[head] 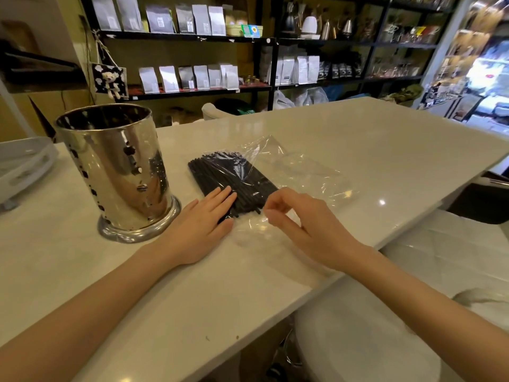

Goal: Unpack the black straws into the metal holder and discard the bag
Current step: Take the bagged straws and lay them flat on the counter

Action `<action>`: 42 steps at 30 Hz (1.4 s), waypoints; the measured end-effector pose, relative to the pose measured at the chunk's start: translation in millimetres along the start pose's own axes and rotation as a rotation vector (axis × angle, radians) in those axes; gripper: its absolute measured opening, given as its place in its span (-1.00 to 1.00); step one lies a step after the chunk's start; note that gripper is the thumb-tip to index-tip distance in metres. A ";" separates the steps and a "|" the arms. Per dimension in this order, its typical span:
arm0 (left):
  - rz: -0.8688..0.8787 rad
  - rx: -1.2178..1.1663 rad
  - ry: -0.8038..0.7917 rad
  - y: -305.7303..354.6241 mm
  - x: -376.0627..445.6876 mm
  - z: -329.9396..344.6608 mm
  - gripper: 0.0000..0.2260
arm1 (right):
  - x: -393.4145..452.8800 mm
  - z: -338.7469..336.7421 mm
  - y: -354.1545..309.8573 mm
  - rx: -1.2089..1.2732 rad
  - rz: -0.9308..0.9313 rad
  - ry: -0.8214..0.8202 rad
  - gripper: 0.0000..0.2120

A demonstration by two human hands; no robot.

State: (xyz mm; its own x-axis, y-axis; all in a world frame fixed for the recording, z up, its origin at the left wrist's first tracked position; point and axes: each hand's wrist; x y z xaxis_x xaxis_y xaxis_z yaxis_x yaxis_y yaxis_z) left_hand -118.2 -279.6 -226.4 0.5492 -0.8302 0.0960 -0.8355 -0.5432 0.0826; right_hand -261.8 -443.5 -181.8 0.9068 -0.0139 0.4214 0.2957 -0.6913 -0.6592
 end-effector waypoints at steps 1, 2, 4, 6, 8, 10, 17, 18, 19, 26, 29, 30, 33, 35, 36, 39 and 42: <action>-0.004 -0.004 0.002 0.2 -0.3 0.2 -0.46 | -4.7 -4.2 -1.5 0.018 -0.022 0.009 -0.88; -0.006 -0.008 0.004 0.4 -0.9 -0.1 -0.44 | -9.8 -7.9 -2.0 0.027 -0.040 0.008 -0.88; -0.015 0.005 0.012 2.1 -1.6 -2.1 -0.41 | -20.8 -13.0 -0.8 0.008 -0.059 -0.013 -0.87; -0.044 0.054 0.034 7.3 -1.3 -5.7 -0.47 | -32.1 -15.1 1.9 -0.048 -0.090 -0.035 -0.80; -0.078 0.113 0.101 17.3 2.1 -8.8 -0.52 | -42.6 -15.5 4.9 -0.113 -0.137 -0.037 -0.82; -0.074 0.130 0.145 32.8 9.5 -12.9 -0.53 | -50.7 -14.8 6.0 -0.135 -0.120 -0.050 -0.82; 0.268 0.099 0.124 76.0 67.2 -15.7 -0.34 | -57.0 -23.4 17.8 -0.093 -0.015 -0.044 -0.81; 0.275 0.119 0.115 78.4 76.4 -14.0 -0.36 | -55.6 -26.4 21.2 -0.093 -0.011 -0.017 -0.83; 0.270 0.139 0.105 79.6 85.0 -11.7 -0.41 | -53.3 -29.1 24.7 -0.109 -0.006 -0.005 -0.82; 0.262 0.232 0.076 76.7 107.9 8.3 -0.33 | -21.8 -49.8 51.8 -0.385 0.056 -0.170 -0.50; 0.272 0.233 0.095 76.2 107.7 10.8 -0.33 | -7.6 -59.1 59.3 -0.504 0.055 -0.248 -0.46; 0.278 0.235 0.103 76.7 107.0 10.7 -0.34 | -3.7 -63.0 63.4 -0.559 0.058 -0.276 -0.46; 0.283 0.252 0.102 77.7 106.7 11.3 -0.34 | 5.7 -72.6 73.5 -0.677 0.068 -0.303 -0.53; 0.290 0.263 0.108 76.1 108.0 12.5 -0.36 | 8.4 -76.6 77.9 -0.709 0.022 -0.268 -0.60; 0.300 0.292 0.112 74.2 108.2 12.7 -0.42 | 8.1 -78.5 79.2 -0.725 -0.002 -0.252 -0.65; 0.270 0.322 0.072 71.4 110.5 12.7 -0.51 | 1.7 -85.9 78.8 -0.759 -0.069 -0.204 -0.84; 0.272 0.273 0.072 72.6 111.2 11.1 -0.25 | -10.4 -95.1 78.6 -0.791 -0.127 -0.128 -0.81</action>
State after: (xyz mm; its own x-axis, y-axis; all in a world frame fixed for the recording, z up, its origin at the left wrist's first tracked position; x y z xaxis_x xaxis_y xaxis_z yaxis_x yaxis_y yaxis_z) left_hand -118.0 -412.7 -220.7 0.2990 -0.9426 0.1487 -0.9188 -0.3265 -0.2217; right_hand -276.6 -566.4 -178.9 0.9221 0.1491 0.3572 0.1425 -0.9888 0.0447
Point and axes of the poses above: each hand's wrist, its own x-axis towards the middle knuckle, its own z-axis out of the palm, y = z × x, and after that the axes turned 10 degrees about x, right-handed
